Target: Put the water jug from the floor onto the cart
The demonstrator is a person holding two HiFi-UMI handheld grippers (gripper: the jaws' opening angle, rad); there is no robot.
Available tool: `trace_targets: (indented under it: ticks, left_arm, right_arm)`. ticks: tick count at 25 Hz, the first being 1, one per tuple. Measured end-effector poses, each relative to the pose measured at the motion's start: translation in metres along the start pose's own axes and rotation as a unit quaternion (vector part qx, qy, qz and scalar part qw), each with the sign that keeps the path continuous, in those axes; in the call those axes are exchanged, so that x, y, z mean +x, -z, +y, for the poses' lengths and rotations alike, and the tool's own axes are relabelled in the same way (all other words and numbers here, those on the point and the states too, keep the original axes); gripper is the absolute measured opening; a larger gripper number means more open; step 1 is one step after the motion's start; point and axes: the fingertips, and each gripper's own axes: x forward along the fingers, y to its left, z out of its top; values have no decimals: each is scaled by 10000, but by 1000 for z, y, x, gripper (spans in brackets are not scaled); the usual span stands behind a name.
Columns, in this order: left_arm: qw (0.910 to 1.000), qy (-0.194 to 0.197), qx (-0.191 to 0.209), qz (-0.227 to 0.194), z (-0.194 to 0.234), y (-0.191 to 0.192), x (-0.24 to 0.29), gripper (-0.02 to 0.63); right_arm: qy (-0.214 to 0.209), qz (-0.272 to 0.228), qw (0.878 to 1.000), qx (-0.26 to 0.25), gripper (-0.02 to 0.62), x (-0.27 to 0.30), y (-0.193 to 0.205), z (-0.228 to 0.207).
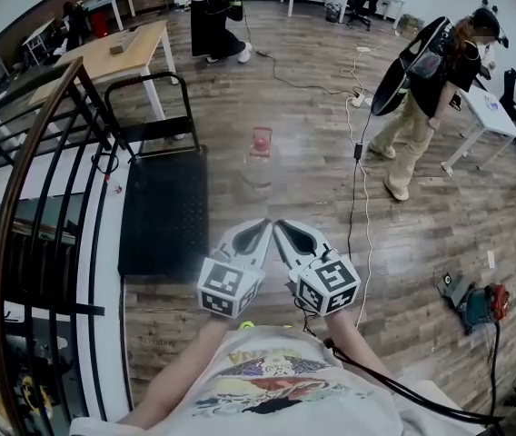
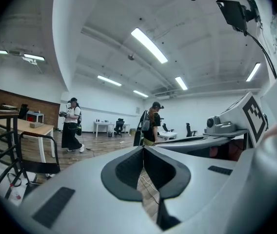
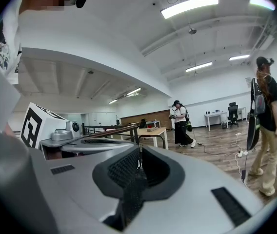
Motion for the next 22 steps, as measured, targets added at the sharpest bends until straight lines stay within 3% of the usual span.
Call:
trace_targets:
  ticks: [14, 22]
  left_arm:
    - [9999, 36, -93, -47, 42, 1, -25, 11]
    - [9998, -88, -182, 26, 62, 0, -2, 11]
  right_arm:
    - [147, 118, 9998, -84, 32, 38, 2, 30]
    - [3, 187, 9998, -44, 32, 60, -1, 10]
